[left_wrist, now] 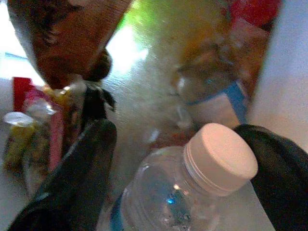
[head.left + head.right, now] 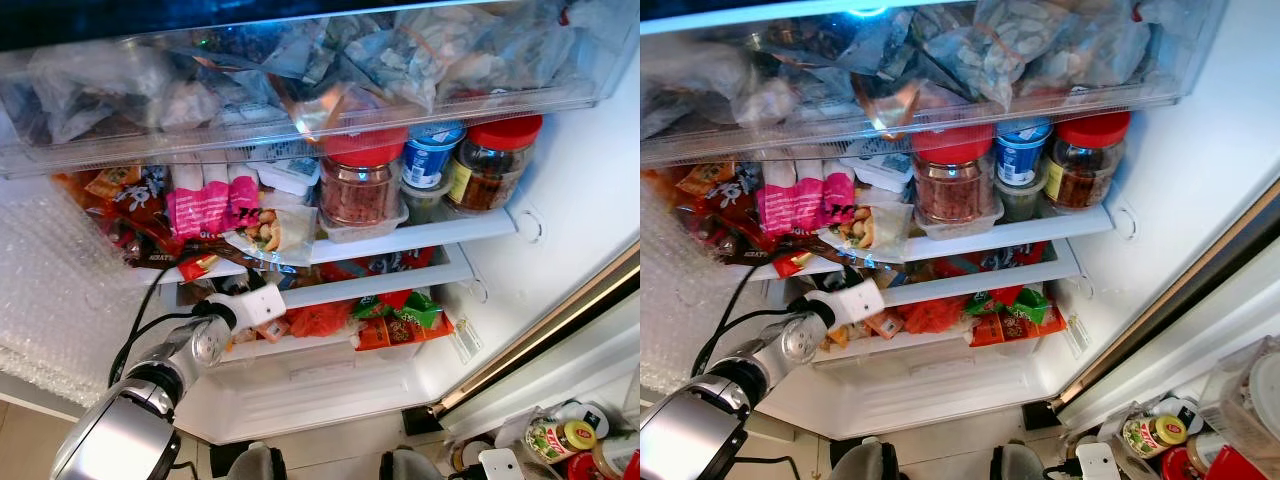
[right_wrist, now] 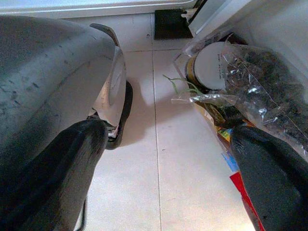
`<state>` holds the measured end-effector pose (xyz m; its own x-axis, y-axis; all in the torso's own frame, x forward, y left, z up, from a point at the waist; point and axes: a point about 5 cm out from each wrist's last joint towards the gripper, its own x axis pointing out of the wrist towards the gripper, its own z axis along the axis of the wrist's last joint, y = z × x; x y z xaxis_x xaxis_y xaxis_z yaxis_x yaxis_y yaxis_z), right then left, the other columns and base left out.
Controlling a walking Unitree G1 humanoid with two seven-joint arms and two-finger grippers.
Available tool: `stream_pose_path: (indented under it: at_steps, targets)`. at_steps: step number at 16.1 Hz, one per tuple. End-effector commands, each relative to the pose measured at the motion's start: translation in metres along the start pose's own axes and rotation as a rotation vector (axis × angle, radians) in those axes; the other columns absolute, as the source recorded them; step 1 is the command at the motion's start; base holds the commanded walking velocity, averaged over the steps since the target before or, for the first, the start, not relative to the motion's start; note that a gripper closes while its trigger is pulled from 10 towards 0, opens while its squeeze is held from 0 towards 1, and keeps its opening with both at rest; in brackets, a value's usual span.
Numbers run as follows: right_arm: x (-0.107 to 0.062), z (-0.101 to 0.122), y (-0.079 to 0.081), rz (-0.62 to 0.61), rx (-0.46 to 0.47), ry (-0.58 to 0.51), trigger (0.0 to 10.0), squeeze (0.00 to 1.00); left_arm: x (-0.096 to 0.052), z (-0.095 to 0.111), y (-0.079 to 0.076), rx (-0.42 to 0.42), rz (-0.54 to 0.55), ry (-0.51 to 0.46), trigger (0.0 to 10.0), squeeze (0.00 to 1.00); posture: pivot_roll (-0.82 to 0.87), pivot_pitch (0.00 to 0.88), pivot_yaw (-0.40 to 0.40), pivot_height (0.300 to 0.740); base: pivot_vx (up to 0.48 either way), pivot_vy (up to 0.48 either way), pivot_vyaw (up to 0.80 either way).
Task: Restocking fridge
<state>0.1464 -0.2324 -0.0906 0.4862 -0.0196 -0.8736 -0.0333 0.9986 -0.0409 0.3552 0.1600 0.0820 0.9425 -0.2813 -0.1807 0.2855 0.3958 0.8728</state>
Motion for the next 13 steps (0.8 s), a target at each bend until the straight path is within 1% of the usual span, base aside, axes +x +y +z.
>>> stream_pose_path:
  at_steps: [1, 3, 4, 6, 7, 8, 10, 11, 12, 13]
  targets:
    - [-0.001, -0.008, -0.001, 0.001, -0.002, 0.020, 10.0, 0.00, 0.000, -0.009, 0.010, -0.029, 0.044, 0.063, 10.0, 0.00, -0.12, 0.148, -0.014, 0.660, 0.000, 0.000, 0.00]
    - [-0.001, -0.008, -0.001, -0.001, -0.001, 0.019, 10.0, 0.00, 0.001, -0.003, 0.007, 0.005, 0.018, 0.030, 10.0, 0.00, -0.12, 0.148, -0.015, 0.660, 0.000, 0.000, 0.00]
    - [-0.001, -0.008, -0.001, -0.001, 0.000, 0.019, 10.0, 0.00, 0.002, -0.003, 0.008, -0.015, 0.023, 0.033, 10.0, 0.00, -0.12, 0.148, -0.015, 0.660, 0.000, 0.000, 0.00]
    - [-0.001, -0.008, -0.001, 0.000, 0.000, 0.019, 10.0, 0.00, 0.003, -0.004, 0.011, -0.123, 0.048, 0.067, 10.0, 0.00, -0.12, 0.149, -0.015, 0.660, 0.000, 0.000, 0.00]
    - [-0.001, -0.008, -0.001, 0.001, 0.000, 0.018, 10.0, 0.00, 0.004, -0.006, 0.014, -0.194, 0.079, 0.093, 10.0, 0.00, -0.12, 0.151, -0.015, 0.660, 0.000, 0.000, 0.00]
    - [-0.002, -0.008, -0.001, 0.001, 0.001, 0.017, 10.0, 0.00, 0.004, -0.006, 0.018, -0.216, 0.105, 0.106, 10.0, 0.00, -0.12, 0.150, -0.015, 0.660, 0.000, 0.000, 0.00]
    - [-0.002, -0.008, -0.001, 0.001, 0.003, 0.015, 10.0, 0.00, 0.006, -0.003, 0.019, -0.199, 0.112, 0.088, 10.0, 0.00, -0.12, 0.150, -0.014, 0.660, 0.000, 0.000, 0.00]
    - [-0.001, -0.007, -0.001, 0.000, 0.003, 0.014, 10.0, 0.00, 0.006, -0.001, 0.019, -0.167, 0.105, 0.074, 10.0, 0.00, -0.12, 0.150, -0.014, 0.660, 0.000, 0.000, 0.00]
    - [-0.001, -0.007, -0.001, 0.000, 0.003, 0.014, 10.0, 0.00, 0.007, 0.000, 0.018, -0.110, 0.089, 0.058, 10.0, 0.00, -0.12, 0.149, -0.014, 0.660, 0.000, 0.000, 0.00]
    - [-0.001, -0.007, -0.001, 0.000, 0.002, 0.013, 10.0, 0.00, 0.006, 0.002, 0.014, 0.026, 0.042, 0.028, 10.0, 0.00, -0.12, 0.150, -0.015, 0.660, 0.000, 0.000, 0.00]
